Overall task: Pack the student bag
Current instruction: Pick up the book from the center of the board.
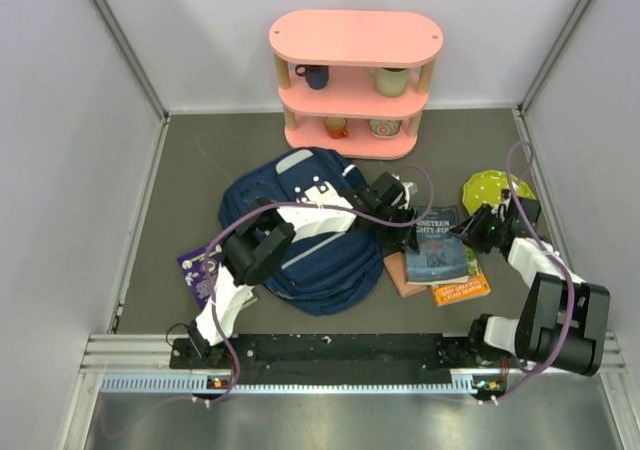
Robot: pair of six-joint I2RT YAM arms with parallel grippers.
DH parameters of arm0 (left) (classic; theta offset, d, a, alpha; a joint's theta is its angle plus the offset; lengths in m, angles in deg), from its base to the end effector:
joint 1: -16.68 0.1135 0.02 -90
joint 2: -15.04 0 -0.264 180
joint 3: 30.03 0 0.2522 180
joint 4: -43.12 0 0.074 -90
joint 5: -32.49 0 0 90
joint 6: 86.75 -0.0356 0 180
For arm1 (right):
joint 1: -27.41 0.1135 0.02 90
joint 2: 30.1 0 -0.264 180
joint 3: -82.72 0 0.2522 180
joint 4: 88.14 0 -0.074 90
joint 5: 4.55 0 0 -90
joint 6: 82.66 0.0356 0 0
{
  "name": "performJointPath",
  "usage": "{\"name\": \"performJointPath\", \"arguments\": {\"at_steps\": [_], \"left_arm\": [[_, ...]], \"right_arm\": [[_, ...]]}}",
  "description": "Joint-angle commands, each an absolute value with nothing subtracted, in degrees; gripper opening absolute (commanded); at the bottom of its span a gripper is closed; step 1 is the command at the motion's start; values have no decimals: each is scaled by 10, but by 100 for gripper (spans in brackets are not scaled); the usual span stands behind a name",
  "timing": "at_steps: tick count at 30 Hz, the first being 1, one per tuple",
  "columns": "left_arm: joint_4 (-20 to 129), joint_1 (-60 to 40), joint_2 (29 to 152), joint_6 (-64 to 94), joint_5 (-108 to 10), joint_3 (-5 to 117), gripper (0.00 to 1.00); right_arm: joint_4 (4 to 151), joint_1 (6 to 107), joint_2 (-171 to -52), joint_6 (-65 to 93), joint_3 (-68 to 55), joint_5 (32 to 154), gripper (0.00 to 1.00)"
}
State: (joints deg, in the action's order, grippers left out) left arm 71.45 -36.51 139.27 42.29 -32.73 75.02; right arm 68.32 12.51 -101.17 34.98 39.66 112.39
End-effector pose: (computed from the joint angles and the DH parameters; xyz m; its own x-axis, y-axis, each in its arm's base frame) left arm 0.2748 -0.3921 0.1705 -0.9079 0.2587 -0.3300 0.4181 0.6183 -0.6655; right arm 0.2194 -0.0417 0.1620 -0.6904 0.6117 -0.3863 0.3130 0.7339 0.6028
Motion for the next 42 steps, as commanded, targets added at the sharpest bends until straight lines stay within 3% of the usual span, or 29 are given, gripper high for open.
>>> {"name": "performJointPath", "arguments": {"at_steps": [1,3,4,5,6,7,12,16,17,18,24,25,27,35,39,40,42], "left_arm": [[501,-368,1349,461,-275,744,44],[464,-366,1355,479,-267,730,34],[449,-365,1355,495,-264,723,34],[436,-363,1355,502,-259,717,36],[424,-361,1355,509,-258,705,51],[401,-361,1354,523,-257,698,56],[341,-357,1347,554,-266,664,65],[308,-357,1348,571,-263,662,46],[297,-357,1347,573,-264,661,21],[296,-357,1343,574,-267,661,16],[283,-356,1332,573,-267,663,2],[289,-357,1331,571,-270,666,8],[295,-356,1333,569,-272,671,30],[281,-354,1350,579,-264,685,56],[289,-354,1347,572,-268,687,43],[288,-354,1348,572,-267,687,27],[304,-354,1343,568,-276,685,10]], "right_arm": [[616,171,-1040,357,405,1226,27],[617,173,-1053,356,407,1225,27],[619,172,-1057,356,407,1225,28],[621,172,-1060,356,409,1225,29],[622,172,-1061,356,410,1224,29],[623,172,-1061,356,410,1223,29],[623,174,-1061,356,411,1231,29],[622,175,-1057,356,414,1235,29],[620,175,-1055,357,414,1237,29],[619,175,-1054,357,414,1239,29],[618,177,-1047,356,414,1250,29],[619,177,-1047,357,414,1250,29],[618,177,-1046,356,414,1250,30],[632,178,-1051,359,419,1273,30],[632,178,-1051,357,421,1274,30],[632,179,-1051,358,420,1272,30],[632,178,-1049,360,418,1264,30]]}}
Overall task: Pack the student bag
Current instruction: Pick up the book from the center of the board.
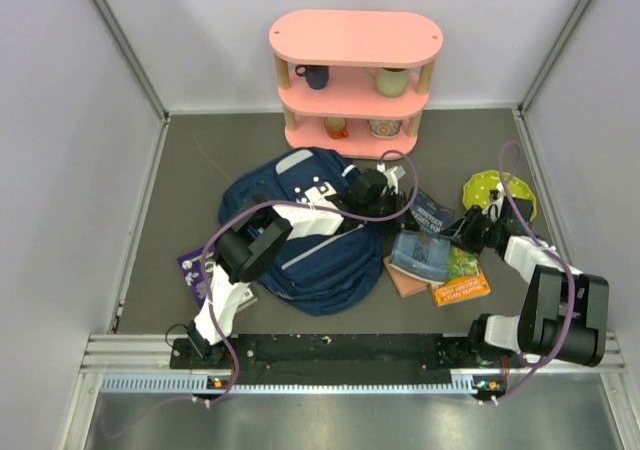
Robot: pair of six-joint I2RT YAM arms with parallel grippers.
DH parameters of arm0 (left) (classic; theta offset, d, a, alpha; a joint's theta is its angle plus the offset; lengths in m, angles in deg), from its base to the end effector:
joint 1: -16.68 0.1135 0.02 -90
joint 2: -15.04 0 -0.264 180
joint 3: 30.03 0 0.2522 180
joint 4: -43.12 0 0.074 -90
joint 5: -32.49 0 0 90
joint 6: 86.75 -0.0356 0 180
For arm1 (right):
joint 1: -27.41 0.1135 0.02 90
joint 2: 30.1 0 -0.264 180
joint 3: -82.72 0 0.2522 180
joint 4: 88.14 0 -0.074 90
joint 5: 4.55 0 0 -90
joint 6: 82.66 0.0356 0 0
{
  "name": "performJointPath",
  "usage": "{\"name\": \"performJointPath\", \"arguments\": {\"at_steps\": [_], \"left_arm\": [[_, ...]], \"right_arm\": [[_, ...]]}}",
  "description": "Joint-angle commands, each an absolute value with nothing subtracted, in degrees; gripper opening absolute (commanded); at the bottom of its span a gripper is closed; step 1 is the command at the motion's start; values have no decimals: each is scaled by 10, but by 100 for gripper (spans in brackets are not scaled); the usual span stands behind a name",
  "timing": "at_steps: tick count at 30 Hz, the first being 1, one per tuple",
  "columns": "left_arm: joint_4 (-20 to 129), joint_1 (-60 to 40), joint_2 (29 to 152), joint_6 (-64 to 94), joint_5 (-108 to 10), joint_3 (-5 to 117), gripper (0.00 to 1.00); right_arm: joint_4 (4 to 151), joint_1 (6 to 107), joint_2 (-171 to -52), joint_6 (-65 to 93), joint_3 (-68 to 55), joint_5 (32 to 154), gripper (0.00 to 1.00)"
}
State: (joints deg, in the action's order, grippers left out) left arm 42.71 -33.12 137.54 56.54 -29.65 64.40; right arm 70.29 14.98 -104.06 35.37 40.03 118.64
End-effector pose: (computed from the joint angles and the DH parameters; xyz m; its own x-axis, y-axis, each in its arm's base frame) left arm 0.2957 -0.3757 0.1685 -0.9346 0.0079 -0.3555 0.3231 0.4364 -0.8397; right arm 0.2242 -0.0295 0.1536 -0.7541 0.5689 -0.3282 0.2397 0.7036 0.6690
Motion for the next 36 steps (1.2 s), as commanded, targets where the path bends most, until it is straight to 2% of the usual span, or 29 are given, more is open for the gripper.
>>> {"name": "performJointPath", "arguments": {"at_steps": [1,4,5,8,11,13,19,23,28,36], "left_arm": [[311,-354,1341,564,-278,684,3],[331,-349,1328,558,-288,672,0],[334,-348,1321,555,-297,665,0],[341,-339,1276,538,-333,630,0],[357,-322,1211,519,-375,596,0],[365,-310,1162,511,-407,575,0],[368,-300,1064,493,-479,539,0],[344,-299,1021,502,-548,508,0],[314,-299,991,524,-598,485,0],[253,-299,966,555,-624,460,0]], "right_arm": [[632,178,-1048,362,414,1262,31],[626,179,-1044,366,401,1253,38],[623,178,-1038,367,396,1243,51],[591,178,-993,365,372,1214,69],[559,178,-930,364,353,1188,82],[549,177,-906,368,351,1196,86],[612,179,-783,468,397,1334,89],[737,196,-683,635,438,1389,91],[853,266,-625,763,465,1336,93],[1014,398,-675,897,499,1247,96]]}}
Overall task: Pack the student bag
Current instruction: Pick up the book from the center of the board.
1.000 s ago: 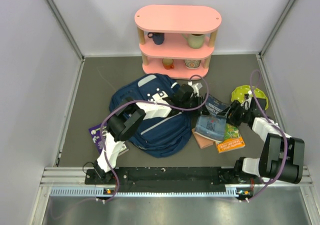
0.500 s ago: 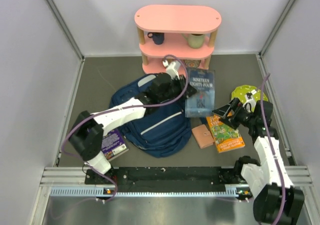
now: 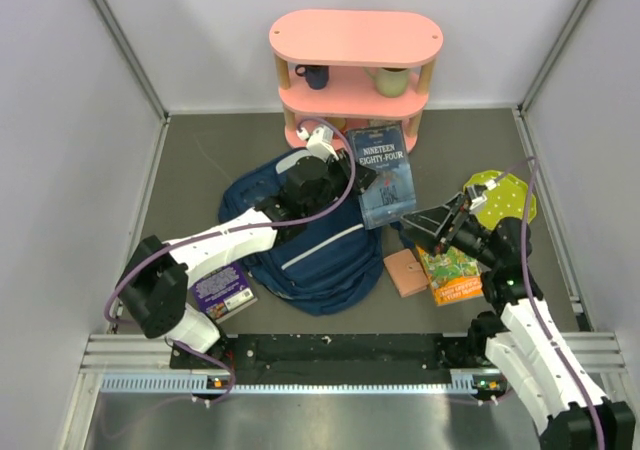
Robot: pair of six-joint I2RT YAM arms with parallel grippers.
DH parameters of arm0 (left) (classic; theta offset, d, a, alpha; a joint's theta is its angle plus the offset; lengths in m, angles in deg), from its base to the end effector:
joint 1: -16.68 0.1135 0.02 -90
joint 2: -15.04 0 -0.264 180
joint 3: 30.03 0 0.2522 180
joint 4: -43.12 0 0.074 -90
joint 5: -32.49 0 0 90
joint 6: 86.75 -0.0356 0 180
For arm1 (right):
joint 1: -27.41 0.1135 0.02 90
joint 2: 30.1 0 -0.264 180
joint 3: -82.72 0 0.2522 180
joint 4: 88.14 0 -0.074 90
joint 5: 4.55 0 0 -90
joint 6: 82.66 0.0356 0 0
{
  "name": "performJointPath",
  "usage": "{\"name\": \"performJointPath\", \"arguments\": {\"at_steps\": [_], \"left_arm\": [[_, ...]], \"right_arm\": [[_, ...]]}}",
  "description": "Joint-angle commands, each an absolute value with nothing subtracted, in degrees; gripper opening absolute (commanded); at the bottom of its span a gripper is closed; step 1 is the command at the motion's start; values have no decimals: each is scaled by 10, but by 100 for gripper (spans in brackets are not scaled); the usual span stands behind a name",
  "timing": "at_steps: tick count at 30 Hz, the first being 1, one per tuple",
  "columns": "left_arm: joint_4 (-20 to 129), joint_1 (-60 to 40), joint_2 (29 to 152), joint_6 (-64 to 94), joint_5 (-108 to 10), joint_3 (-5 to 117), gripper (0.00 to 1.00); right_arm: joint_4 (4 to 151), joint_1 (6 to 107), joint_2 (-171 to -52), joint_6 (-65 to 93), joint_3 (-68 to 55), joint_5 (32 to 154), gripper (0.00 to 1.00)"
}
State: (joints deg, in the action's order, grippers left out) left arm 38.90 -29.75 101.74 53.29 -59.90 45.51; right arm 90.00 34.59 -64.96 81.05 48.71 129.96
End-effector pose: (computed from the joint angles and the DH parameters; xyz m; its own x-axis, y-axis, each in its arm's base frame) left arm 0.2499 -0.2605 0.3150 -0.5865 -0.4946 -0.6414 0.3828 0.5286 -0.7576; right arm 0.1505 0.0441 0.2560 -0.7656 0.5935 -0.2484 -0.1749 0.1796 0.9681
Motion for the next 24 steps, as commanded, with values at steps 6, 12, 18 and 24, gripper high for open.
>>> {"name": "performJointPath", "arguments": {"at_steps": [6,12,18,24], "left_arm": [[250,-299,956,555,-619,462,0],[245,-299,937,563,-612,444,0],[234,-299,933,580,-586,429,0],[208,-298,936,606,-579,416,0]], "right_arm": [[1092,459,-748,946,511,1188,98],[1178,478,-812,966,517,1145,98],[1327,480,-899,976,516,1125,98],[1529,483,-995,1024,509,1119,96]]}}
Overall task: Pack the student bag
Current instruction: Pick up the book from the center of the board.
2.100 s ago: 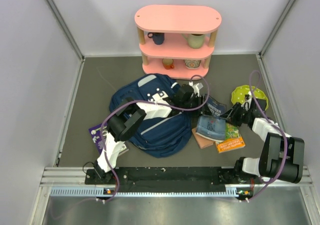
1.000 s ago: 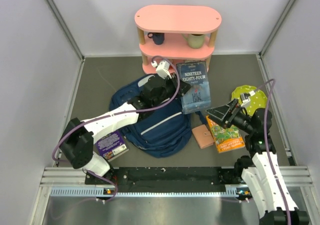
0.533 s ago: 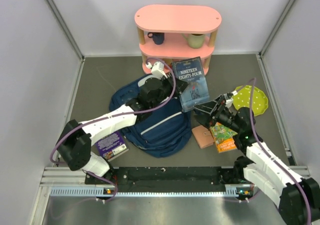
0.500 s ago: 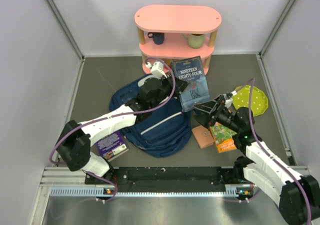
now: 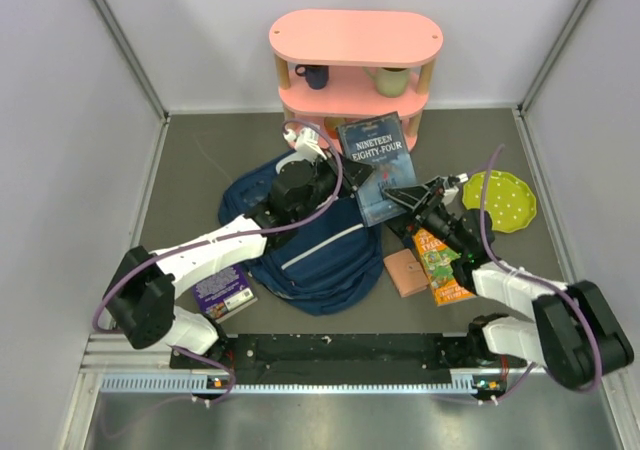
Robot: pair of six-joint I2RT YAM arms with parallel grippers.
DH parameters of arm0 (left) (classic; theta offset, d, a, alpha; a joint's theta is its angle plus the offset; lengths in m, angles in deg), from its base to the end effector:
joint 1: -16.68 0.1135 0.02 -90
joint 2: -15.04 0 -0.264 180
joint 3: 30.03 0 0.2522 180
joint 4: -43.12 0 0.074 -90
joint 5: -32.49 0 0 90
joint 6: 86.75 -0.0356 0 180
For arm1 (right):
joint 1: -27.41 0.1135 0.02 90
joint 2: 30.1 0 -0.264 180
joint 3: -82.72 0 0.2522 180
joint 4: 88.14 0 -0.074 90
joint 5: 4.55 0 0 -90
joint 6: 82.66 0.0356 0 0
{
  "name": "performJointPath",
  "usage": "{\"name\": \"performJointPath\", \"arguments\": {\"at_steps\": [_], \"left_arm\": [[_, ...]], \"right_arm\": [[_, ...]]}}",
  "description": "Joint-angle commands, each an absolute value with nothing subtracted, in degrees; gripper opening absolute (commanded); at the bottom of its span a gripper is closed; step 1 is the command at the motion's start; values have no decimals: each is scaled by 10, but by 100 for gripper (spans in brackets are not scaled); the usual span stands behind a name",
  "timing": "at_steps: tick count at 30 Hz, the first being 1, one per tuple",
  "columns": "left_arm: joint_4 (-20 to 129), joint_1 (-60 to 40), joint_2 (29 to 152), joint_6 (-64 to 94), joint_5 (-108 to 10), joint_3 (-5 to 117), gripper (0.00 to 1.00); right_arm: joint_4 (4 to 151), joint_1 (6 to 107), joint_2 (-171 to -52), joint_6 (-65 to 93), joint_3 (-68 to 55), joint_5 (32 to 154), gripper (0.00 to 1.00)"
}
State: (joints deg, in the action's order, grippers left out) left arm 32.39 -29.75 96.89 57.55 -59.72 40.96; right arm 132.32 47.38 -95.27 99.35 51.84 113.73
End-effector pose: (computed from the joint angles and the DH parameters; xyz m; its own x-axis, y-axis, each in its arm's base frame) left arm 0.2352 -0.2453 0.3271 -0.5673 -0.5810 -0.5836 0.4057 0.4195 -0.8120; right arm 0.2031 0.0918 0.2223 -0.7466 0.6651 -0.0160 -0.0749 -0.0601 0.9954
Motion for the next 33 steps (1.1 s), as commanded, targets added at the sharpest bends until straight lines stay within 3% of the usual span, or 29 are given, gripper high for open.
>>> {"name": "performJointPath", "arguments": {"at_steps": [1,5,9,13,17,19,22,23,24,25,28,30,33], "left_arm": [[206,-296,934,607,-580,413,0],[209,-293,930,608,-579,411,0],[215,-291,928,616,-578,402,0],[222,-288,921,615,-586,386,0],[222,-288,925,618,-578,383,0],[223,-288,927,619,-578,381,0],[232,-288,927,620,-561,375,0],[243,-288,928,617,-557,376,0],[250,-288,927,611,-551,376,2],[262,-288,927,604,-547,380,10],[343,-288,920,556,-535,394,60],[420,-288,914,503,-530,397,85],[523,-288,901,426,-528,395,95]], "right_arm": [[1552,483,-1012,1035,511,1115,96],[1611,486,-1036,1039,515,1106,82],[1636,486,-1036,1032,524,1092,58],[1649,487,-1033,1026,524,1094,53],[1659,486,-1036,1024,518,1096,35],[1667,486,-1038,1026,516,1096,34],[1670,486,-1042,1025,514,1100,16],[1670,486,-1042,1025,513,1101,0],[1669,486,-1042,1025,512,1103,0],[1670,485,-1040,1023,512,1107,0],[1659,480,-1024,1011,523,1102,0],[1615,469,-1006,996,530,1104,0],[1496,459,-949,950,534,1110,0]]}}
